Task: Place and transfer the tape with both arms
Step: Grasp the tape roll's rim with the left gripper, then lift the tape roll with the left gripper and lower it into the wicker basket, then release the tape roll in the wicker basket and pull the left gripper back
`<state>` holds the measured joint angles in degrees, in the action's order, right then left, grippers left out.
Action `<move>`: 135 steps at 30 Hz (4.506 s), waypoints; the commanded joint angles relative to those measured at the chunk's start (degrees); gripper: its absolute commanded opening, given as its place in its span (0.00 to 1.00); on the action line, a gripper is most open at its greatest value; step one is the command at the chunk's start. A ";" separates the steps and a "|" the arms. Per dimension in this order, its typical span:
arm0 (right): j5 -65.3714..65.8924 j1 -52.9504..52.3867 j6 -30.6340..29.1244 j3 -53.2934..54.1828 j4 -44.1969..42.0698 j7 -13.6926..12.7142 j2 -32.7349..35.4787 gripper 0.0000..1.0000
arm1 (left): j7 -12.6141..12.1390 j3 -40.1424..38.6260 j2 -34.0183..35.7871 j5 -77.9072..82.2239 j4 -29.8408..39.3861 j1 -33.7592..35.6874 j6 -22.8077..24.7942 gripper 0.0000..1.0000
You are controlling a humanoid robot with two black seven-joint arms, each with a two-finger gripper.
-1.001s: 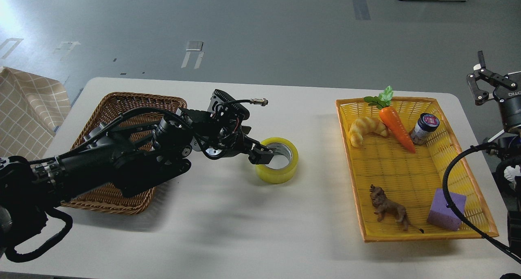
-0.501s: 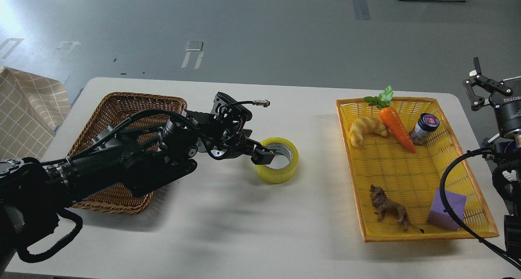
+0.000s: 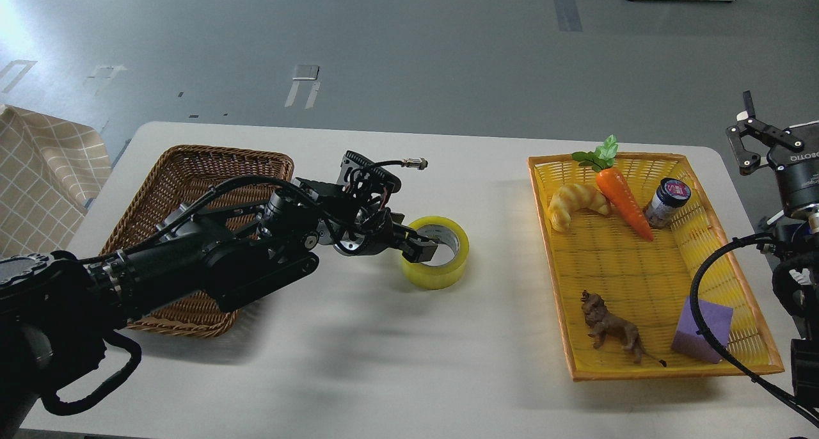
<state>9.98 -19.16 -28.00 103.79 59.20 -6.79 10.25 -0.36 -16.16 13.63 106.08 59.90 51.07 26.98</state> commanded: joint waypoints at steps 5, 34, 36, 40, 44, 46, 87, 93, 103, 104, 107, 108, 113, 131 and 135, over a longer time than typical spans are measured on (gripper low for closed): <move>-0.05 0.00 0.00 0.00 0.04 -0.06 0.03 1.00 | 0.01 1.04 -0.35 0.09 -1.89 0.08 -0.17 0.66; 0.04 0.00 0.00 0.09 0.04 0.02 -0.93 1.00 | -4.13 2.80 10.53 -3.34 5.32 14.50 1.02 0.00; -0.05 0.09 0.00 0.09 0.04 0.02 -0.85 1.00 | -3.77 2.80 13.70 -3.43 5.67 14.67 1.02 0.00; -0.05 0.09 0.00 0.09 -0.05 0.02 -0.85 1.00 | -0.01 2.97 20.02 -3.51 5.49 14.68 1.02 0.00; -0.05 0.17 0.00 0.09 0.04 0.02 -0.93 1.00 | 4.65 3.06 27.57 -3.43 5.32 14.24 1.02 0.00; -0.05 0.17 0.00 0.01 -0.04 0.02 -1.02 1.00 | 5.71 3.06 29.60 -3.34 5.32 13.98 1.02 0.00; -0.05 1.40 0.00 0.00 0.31 0.02 -2.25 1.00 | 13.72 17.04 42.54 -6.06 0.31 6.15 1.02 0.00; -0.05 1.40 0.00 -0.17 0.39 0.02 -2.43 1.00 | 13.37 16.95 42.36 -10.37 0.31 6.15 1.02 0.00; 0.04 1.40 0.00 -0.08 0.31 -0.06 -2.60 1.00 | 12.84 17.03 39.20 -12.04 -3.65 5.80 1.02 0.00; -0.05 1.49 0.00 -0.17 0.39 0.02 -2.60 1.00 | 12.84 17.12 39.20 -12.04 -3.82 5.62 1.02 0.00; 0.04 1.67 0.00 -0.08 0.39 -0.06 -2.60 1.00 | 12.84 17.21 39.11 -12.04 -4.53 4.48 1.02 0.00; -0.05 1.67 0.00 -0.08 0.31 0.02 -2.60 1.00 | 12.75 17.21 39.11 -12.04 -4.62 4.05 0.80 0.00; -0.05 1.67 0.00 -0.08 0.39 0.02 -2.60 1.00 | 12.75 17.21 39.11 -13.36 -4.62 3.69 0.27 0.00; 0.04 1.67 0.00 -0.08 0.31 0.02 -2.60 1.00 | 11.61 17.30 38.49 -20.13 -4.62 3.51 -1.40 0.28; -0.05 1.67 0.00 -0.08 0.39 0.02 -2.60 1.00 | 11.61 17.47 38.49 -20.04 -4.62 3.51 -2.80 0.29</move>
<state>9.97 -17.47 -28.00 103.71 59.53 -6.80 7.64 11.23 1.23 52.04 86.02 55.27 54.59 25.22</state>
